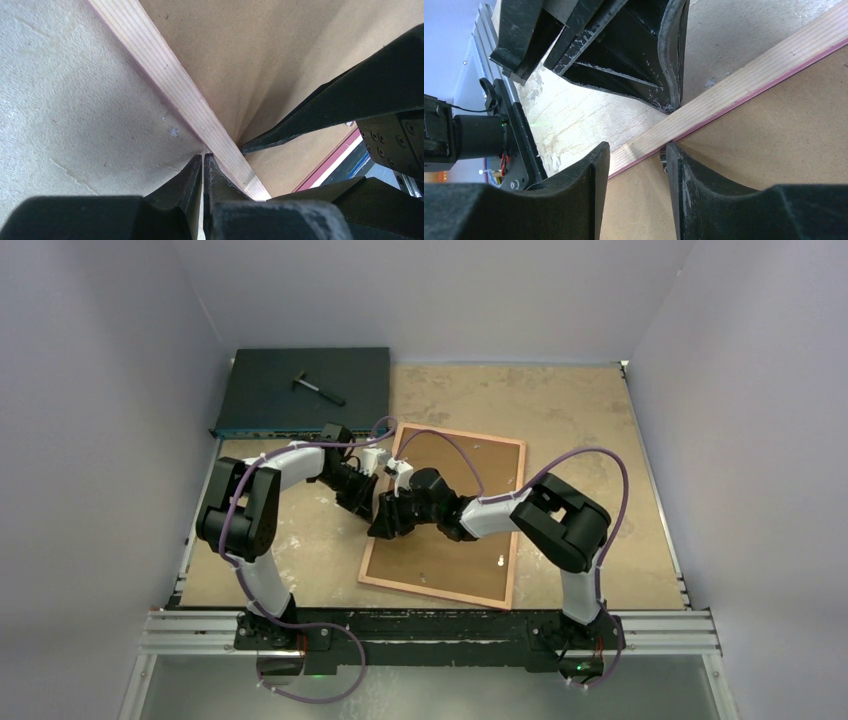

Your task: Put the photo into the frame

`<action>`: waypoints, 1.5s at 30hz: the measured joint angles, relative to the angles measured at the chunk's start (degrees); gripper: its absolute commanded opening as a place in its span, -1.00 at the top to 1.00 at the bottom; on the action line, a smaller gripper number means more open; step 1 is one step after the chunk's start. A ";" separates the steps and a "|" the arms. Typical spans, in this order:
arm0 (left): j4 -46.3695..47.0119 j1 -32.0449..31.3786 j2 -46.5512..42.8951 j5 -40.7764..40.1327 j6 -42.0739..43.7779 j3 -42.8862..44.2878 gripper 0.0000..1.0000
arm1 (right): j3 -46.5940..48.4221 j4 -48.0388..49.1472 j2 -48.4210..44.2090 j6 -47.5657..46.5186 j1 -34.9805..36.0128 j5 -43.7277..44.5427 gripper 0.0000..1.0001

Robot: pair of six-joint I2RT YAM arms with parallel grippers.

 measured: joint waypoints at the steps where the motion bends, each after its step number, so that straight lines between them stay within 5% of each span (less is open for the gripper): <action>1: 0.00 0.00 0.00 -0.02 0.00 0.00 0.96 | 0.00 0.02 0.00 0.15 0.02 0.02 0.06; 11: 0.00 0.00 0.00 -0.09 -0.02 0.00 0.96 | 0.00 -0.26 0.00 0.66 0.22 1.36 0.13; 18: -0.09 0.00 0.00 -0.15 -0.02 0.13 0.93 | 0.04 -0.28 -0.22 1.11 0.44 1.40 -0.19; 22: -0.04 0.00 0.00 -0.61 -0.33 0.87 0.74 | 0.46 -2.43 -1.60 1.29 0.79 1.49 -0.35; 31: 2.29 0.00 0.00 -1.22 -3.58 6.71 0.44 | -0.96 -7.48 -17.11 0.68 -6.88 1.46 -0.67; 37: 5.51 0.00 2.27 -0.42 -6.62 9.22 0.48 | -6.21 -4.76 -21.73 1.73 -15.76 1.42 -0.64; 45: 7.30 0.24 6.47 0.76 -9.53 9.49 0.78 | -7.76 -3.50 -14.60 4.31 -16.87 0.17 -0.60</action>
